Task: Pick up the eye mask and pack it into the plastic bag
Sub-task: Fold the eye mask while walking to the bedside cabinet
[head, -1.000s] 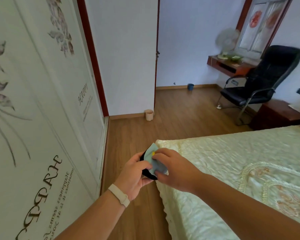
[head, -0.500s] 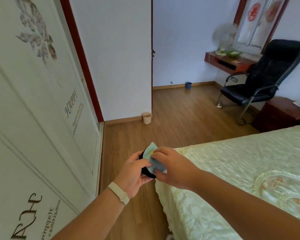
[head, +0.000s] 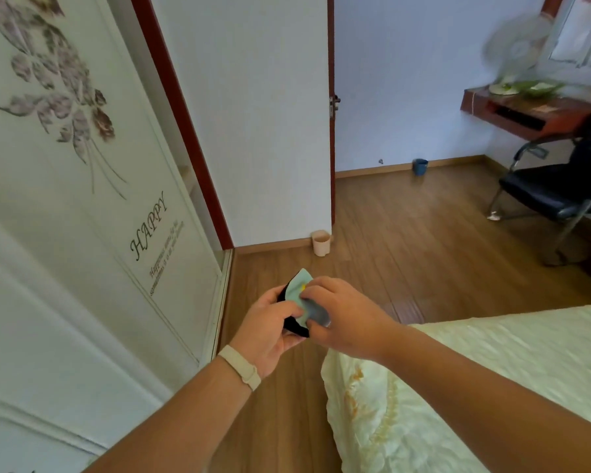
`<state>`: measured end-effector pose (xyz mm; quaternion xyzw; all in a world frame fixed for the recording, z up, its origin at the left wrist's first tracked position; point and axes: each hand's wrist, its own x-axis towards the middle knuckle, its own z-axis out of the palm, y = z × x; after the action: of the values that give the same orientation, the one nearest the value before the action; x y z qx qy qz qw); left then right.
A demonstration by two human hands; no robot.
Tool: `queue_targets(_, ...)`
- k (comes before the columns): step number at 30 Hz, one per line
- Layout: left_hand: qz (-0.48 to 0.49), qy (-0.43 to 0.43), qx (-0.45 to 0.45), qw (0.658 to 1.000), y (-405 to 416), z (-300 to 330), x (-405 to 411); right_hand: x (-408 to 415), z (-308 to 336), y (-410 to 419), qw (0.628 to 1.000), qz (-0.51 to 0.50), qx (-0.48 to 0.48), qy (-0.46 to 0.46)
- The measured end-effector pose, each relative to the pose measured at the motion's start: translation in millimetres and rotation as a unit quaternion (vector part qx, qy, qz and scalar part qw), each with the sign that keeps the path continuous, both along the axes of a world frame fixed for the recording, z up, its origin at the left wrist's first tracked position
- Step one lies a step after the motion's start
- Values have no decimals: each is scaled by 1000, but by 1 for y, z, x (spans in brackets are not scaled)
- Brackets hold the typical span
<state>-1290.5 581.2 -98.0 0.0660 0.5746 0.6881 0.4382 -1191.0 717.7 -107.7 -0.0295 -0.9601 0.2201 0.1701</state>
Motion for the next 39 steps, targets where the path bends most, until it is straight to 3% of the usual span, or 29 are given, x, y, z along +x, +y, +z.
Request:
queue_targets(9, -22, 8, -22, 999, 50, -10, -72, -65, -12, 49, 1000, -14, -5, -20)
queue_targets(24, -42, 14, 24, 999, 59, 0, -329, -319, -1, 55, 999, -41, 17, -25)
queue_targets(39, -92, -26, 44, 994, 159, -14, -424, -401, 2, 148, 995, -81, 24, -50)
